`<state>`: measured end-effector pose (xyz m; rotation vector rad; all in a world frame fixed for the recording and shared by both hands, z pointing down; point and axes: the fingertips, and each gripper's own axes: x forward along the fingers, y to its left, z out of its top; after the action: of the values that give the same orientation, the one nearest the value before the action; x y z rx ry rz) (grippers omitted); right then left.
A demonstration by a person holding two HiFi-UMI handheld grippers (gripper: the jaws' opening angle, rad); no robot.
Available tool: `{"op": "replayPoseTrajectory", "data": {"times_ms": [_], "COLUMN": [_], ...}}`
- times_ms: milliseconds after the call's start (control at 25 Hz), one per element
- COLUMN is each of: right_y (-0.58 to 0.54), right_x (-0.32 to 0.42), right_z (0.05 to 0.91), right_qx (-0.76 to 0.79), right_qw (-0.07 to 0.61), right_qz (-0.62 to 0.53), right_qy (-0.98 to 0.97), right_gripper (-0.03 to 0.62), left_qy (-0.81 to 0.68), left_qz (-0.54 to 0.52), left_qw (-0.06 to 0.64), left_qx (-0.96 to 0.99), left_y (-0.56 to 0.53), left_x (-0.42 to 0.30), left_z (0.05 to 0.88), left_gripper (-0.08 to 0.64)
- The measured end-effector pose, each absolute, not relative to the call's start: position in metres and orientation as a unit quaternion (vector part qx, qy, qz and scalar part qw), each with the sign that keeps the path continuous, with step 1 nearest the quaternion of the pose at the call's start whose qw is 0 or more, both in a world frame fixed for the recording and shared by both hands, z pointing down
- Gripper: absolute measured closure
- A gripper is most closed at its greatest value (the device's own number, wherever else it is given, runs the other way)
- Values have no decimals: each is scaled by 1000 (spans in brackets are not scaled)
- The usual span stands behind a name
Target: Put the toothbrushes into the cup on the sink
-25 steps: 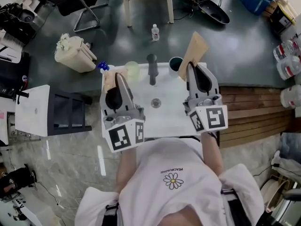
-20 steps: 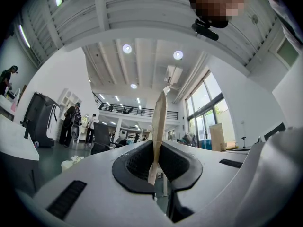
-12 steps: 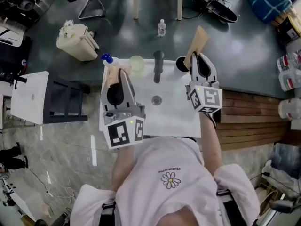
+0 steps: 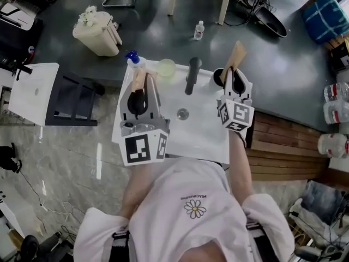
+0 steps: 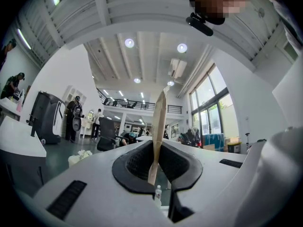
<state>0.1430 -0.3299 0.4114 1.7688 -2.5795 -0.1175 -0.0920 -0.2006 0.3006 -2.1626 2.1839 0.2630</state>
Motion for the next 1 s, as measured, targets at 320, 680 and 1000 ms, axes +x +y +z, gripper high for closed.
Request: {"op": "replayPoseTrajectory", "data": {"times_ms": [320, 680, 1000], "right_y": [-333, -331, -323], "right_x": [142, 145, 148], "right_z": [432, 457, 463], "right_qx": [566, 571, 571], "right_qw": [16, 48, 54], "right_qz": [-21, -7, 1], "right_qy": [-824, -820, -819], "right_gripper": [565, 565, 565], "left_qy": [709, 710, 707], "left_qz": [82, 79, 80], "left_qw": [23, 19, 17], "left_qx": [-701, -699, -702], "left_y": [-202, -202, -199], "left_x": [-95, -97, -91], "left_z": [305, 308, 308], "left_gripper": [525, 525, 525]}}
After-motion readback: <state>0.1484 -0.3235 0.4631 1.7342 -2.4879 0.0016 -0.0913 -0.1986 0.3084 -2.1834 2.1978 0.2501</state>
